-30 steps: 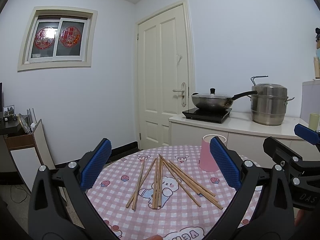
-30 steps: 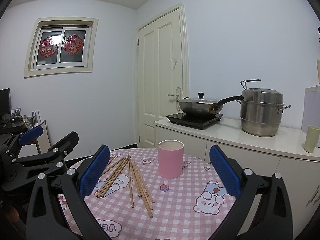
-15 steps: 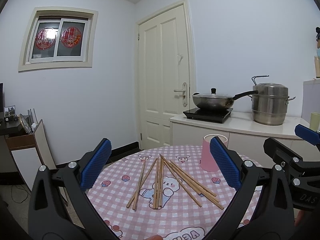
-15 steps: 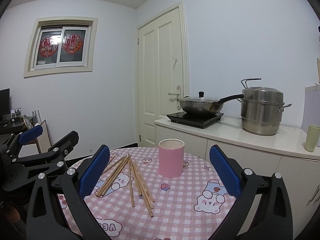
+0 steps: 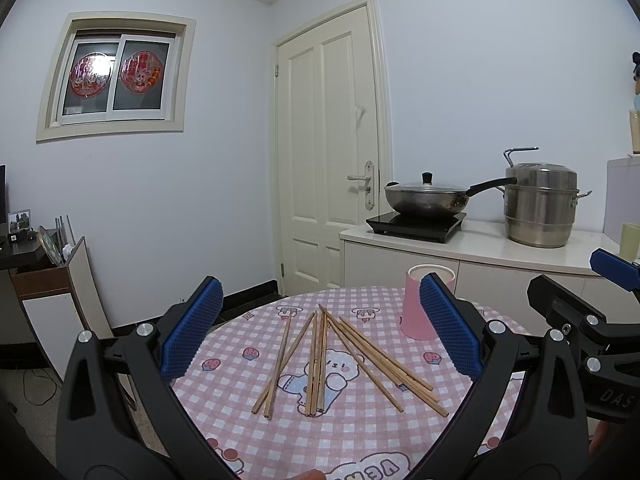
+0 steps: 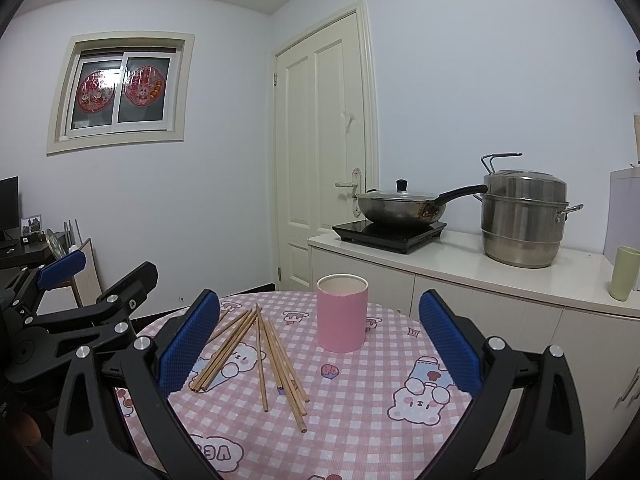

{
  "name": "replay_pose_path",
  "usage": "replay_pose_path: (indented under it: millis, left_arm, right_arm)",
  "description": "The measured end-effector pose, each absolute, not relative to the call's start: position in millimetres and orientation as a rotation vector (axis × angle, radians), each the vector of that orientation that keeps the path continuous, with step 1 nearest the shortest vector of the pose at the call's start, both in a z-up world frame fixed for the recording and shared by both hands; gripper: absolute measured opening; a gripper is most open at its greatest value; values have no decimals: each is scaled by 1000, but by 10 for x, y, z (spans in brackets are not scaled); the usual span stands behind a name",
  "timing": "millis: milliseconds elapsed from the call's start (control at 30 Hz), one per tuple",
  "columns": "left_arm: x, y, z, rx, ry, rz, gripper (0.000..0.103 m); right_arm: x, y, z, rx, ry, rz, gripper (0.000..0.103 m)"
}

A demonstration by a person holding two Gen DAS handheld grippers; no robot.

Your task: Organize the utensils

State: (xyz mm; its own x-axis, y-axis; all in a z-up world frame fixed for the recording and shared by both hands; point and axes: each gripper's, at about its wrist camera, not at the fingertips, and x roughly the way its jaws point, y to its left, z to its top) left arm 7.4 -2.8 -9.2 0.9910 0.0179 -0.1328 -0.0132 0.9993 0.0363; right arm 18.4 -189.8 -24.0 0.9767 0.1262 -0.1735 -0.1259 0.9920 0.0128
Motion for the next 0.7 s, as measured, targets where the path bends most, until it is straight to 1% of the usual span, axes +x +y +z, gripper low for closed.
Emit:
replay_pose_path:
  millis: [700]
  left_arm:
    - [239, -23, -183, 36, 185, 25, 97]
  right_arm:
    - [288, -1904, -332, 13, 207, 99, 96]
